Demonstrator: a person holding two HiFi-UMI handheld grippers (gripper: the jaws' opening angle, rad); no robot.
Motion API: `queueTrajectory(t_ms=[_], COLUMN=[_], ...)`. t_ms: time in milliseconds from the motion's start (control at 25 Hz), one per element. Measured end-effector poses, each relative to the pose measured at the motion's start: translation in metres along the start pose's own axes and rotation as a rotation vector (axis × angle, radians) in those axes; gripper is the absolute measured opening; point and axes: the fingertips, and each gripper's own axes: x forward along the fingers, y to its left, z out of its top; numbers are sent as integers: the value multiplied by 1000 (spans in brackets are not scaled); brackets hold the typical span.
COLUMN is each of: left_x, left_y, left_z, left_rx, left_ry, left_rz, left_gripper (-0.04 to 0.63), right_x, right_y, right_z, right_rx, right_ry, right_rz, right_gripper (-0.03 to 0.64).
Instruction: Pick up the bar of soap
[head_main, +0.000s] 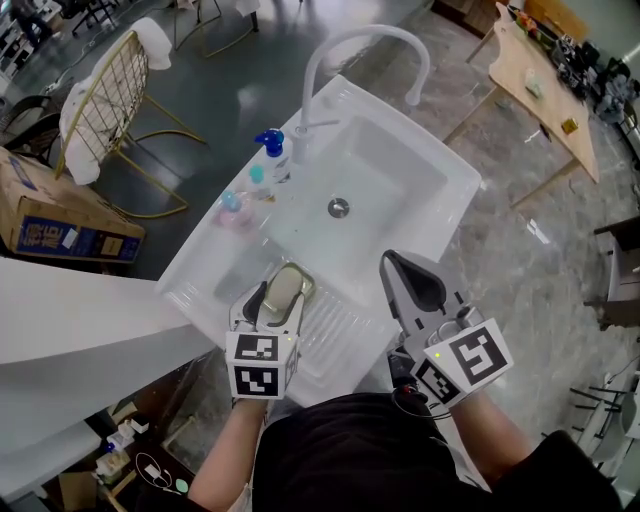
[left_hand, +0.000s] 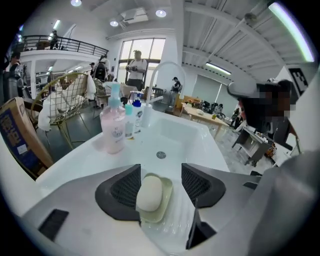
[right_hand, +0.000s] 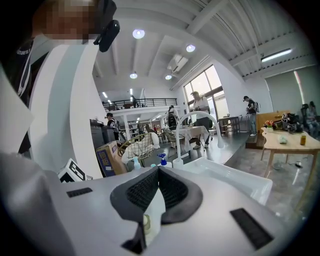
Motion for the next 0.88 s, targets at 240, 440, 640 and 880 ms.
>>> queueTrajectory(t_ms=[240, 440, 640, 880], left_x=[33, 50, 60, 64], left_y=[11, 17, 15, 26], left_z=[-39, -62, -79, -82], left_rx=[-49, -42, -42, -79], left_ry=[151, 253, 341, 391], left_rz=[7, 28, 28, 61], left_gripper=[252, 259, 259, 259], right_x=[-3, -6, -8, -11], right_y=[-2, -5, -7, -12], right_z=[-4, -7, -7, -8], right_rx=[5, 13, 17, 25], right_ry=[2, 4, -1, 1], right_rz=[-5, -12, -14, -19], right_gripper=[8, 8, 8, 8])
